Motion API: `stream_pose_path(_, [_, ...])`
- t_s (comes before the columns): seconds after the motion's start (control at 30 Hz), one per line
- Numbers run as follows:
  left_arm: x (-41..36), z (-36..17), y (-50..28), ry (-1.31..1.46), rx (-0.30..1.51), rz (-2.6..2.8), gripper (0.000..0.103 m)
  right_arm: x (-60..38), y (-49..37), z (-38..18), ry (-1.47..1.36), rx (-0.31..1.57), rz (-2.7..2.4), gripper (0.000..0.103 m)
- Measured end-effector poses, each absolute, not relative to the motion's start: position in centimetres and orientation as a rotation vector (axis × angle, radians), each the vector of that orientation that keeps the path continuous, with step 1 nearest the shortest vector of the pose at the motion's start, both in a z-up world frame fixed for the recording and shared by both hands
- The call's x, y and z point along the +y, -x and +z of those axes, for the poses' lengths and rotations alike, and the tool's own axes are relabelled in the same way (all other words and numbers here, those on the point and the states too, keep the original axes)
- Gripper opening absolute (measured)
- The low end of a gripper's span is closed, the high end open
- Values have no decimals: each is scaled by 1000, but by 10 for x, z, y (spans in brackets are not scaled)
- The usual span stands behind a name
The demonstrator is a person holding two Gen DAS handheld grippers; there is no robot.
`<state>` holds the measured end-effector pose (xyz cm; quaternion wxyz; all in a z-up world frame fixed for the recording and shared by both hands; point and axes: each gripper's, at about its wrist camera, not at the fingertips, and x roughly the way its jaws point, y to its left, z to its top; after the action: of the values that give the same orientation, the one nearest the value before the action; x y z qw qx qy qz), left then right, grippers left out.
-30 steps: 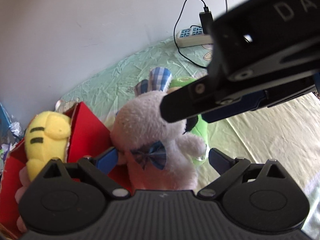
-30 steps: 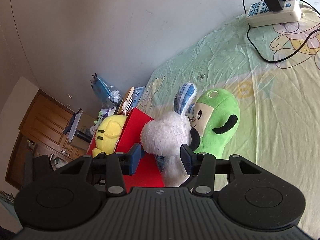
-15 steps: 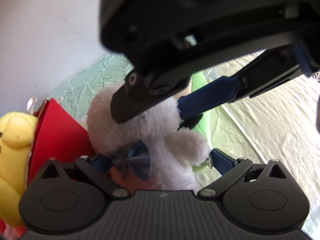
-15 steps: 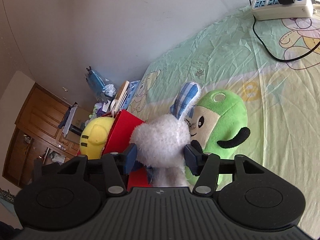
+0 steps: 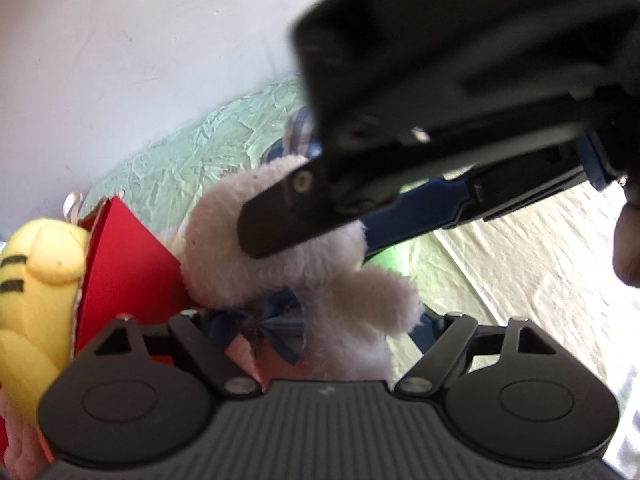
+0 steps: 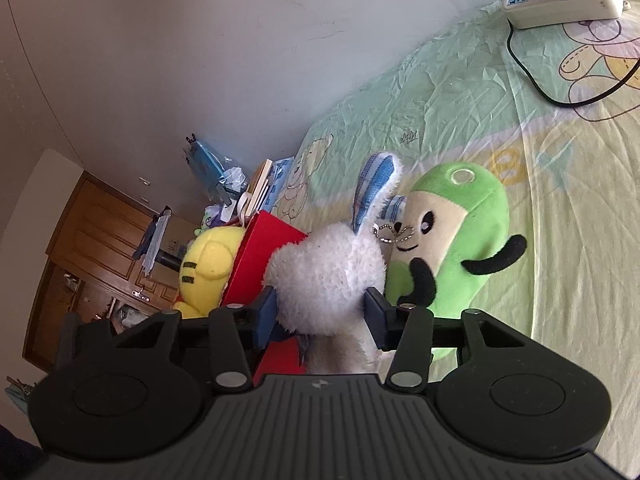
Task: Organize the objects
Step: 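Close the right gripper on the white bunny with blue bow, then lift the white bunny with the right gripper and carry it over the red box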
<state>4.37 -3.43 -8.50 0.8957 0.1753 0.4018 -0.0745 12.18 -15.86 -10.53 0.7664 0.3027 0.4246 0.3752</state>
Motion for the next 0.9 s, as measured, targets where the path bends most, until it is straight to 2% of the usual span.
stream_pose_path(0.37, [-39,-60,-10,-312,814,-204,73,-181,-80,-95,-675,916,824,49])
stream_pose_path(0.67, [-51,-47,22,-286,786,-187,73,-186,-46,-84,-655,912,848,49])
stream_pose_path(0.9, [-31,-32,53,-259,729,-134,73,-181,-32,-67,-632,871,912,48])
